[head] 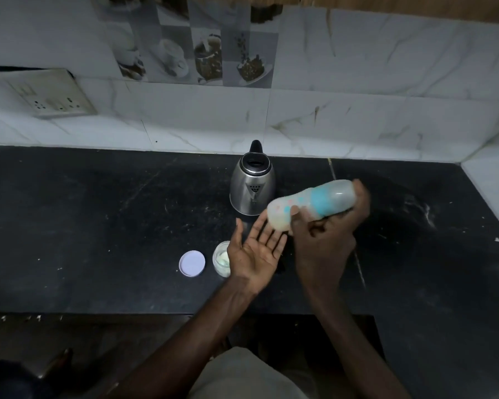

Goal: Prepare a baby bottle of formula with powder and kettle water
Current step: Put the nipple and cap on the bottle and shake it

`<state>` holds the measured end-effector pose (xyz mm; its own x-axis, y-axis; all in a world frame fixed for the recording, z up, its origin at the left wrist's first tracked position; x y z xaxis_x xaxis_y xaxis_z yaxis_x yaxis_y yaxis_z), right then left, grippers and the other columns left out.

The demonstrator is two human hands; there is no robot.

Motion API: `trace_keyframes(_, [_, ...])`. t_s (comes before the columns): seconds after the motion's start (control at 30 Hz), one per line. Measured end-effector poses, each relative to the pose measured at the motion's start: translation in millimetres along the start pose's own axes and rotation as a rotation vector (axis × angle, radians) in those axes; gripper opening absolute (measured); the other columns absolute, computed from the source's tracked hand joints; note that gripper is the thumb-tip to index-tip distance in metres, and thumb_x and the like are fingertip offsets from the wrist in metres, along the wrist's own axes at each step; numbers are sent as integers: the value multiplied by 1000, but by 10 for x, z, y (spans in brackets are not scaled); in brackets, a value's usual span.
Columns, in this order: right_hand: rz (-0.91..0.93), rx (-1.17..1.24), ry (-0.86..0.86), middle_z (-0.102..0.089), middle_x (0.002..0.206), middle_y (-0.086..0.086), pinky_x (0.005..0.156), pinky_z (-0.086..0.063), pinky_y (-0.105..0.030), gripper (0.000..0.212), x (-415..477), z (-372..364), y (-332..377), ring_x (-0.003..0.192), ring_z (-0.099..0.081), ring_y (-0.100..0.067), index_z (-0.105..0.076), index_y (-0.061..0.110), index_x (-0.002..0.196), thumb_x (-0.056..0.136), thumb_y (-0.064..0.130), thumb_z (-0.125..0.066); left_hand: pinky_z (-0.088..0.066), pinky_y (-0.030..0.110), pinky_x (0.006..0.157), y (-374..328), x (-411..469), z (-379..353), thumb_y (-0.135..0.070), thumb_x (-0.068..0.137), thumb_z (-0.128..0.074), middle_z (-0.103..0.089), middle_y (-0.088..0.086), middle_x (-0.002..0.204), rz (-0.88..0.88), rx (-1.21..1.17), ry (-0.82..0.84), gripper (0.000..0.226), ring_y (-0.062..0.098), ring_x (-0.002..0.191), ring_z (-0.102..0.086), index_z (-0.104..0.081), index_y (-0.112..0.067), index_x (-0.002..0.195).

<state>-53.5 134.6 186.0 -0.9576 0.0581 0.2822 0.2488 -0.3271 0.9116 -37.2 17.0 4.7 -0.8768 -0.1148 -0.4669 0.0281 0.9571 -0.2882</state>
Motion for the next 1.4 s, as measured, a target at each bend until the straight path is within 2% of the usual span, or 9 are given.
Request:
trace_keyframes(0.1, [12,-215,273,-66,124,8,87,-63,-41,100,-187,-235,-49,96,-73,-14,-23,44,153,77,30,-87,-50,52,112,32,-46,-22,-64,98,-56,-52,23,155,15,-10,1,81,40,136,-58,-47,-7,156])
trace_keyframes(0.23, [48,38,-51,-61,132,12,89,-62,-33,97,-84,77,3,111,-71,-11,-22,31,157,82,25,-84,-32,48,127,-28,-10,-16,-63,98,-55,-54,17,156,-5,-25,2,75,31,145,-51,-53,-12,153])
trace_keyframes(0.37, [-11,-189,271,-69,123,6,85,-61,-33,99,-223,-240,-135,97,-74,-18,-26,43,153,76,29,-87,-49,54,112,14,-67,-36,-63,99,-54,-51,23,156,21,-51,10,78,41,138,-56,-49,-9,155])
trace_keyframes(0.5, [13,28,-42,-65,121,14,86,-59,-26,96,-39,109,-122,103,-73,-10,-25,28,157,82,23,-85,-35,46,125,-16,-45,-9,-63,99,-52,-62,15,147,1,-4,-14,71,30,139,-57,-57,-12,149])
trace_keyframes(0.67, [130,-284,252,-65,133,2,87,-54,-13,99,-71,-124,-139,102,-68,-8,-25,37,156,78,30,-85,-33,51,125,49,-92,-12,-61,101,-53,-57,19,152,36,-6,-26,69,36,144,-51,-58,-11,148])
trace_keyframes(1.03, [112,-102,-14,-57,145,-8,92,-61,-29,101,7,169,-196,117,-69,-19,-18,34,157,80,33,-84,-30,46,128,-3,-49,-50,-61,101,-50,-59,14,152,6,39,-2,69,29,145,-52,-58,-11,149])
trace_keyframes(1.17, [91,-322,284,-66,133,0,87,-62,-36,103,-106,-160,-254,103,-73,-20,-20,43,154,76,36,-87,-25,53,129,29,-76,-54,-58,98,-58,-53,19,155,43,1,-9,71,38,149,-45,-58,-8,148])
trace_keyframes(1.3, [-15,-84,-44,-61,119,22,83,-60,-19,97,20,118,-385,98,-69,6,-24,28,157,82,27,-86,-31,45,127,-69,-31,-115,-61,101,-49,-59,15,151,9,33,-20,67,29,143,-53,-62,-11,144])
trace_keyframes(1.4, [-33,-206,262,-65,126,12,83,-59,-27,100,-138,-203,-419,100,-71,-7,-25,36,155,76,34,-87,-29,53,127,-33,-42,-67,-58,99,-53,-58,18,152,36,-43,-25,69,37,146,-49,-60,-7,144])
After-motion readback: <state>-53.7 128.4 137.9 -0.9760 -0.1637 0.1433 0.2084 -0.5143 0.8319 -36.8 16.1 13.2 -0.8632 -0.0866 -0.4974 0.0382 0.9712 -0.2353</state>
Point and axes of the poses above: each hand's wrist, its own x-axis towards the middle knuckle, its own z-axis out of the back of the hand, y = z × x, the point moved 8 cm from there along x, towards the middle knuckle
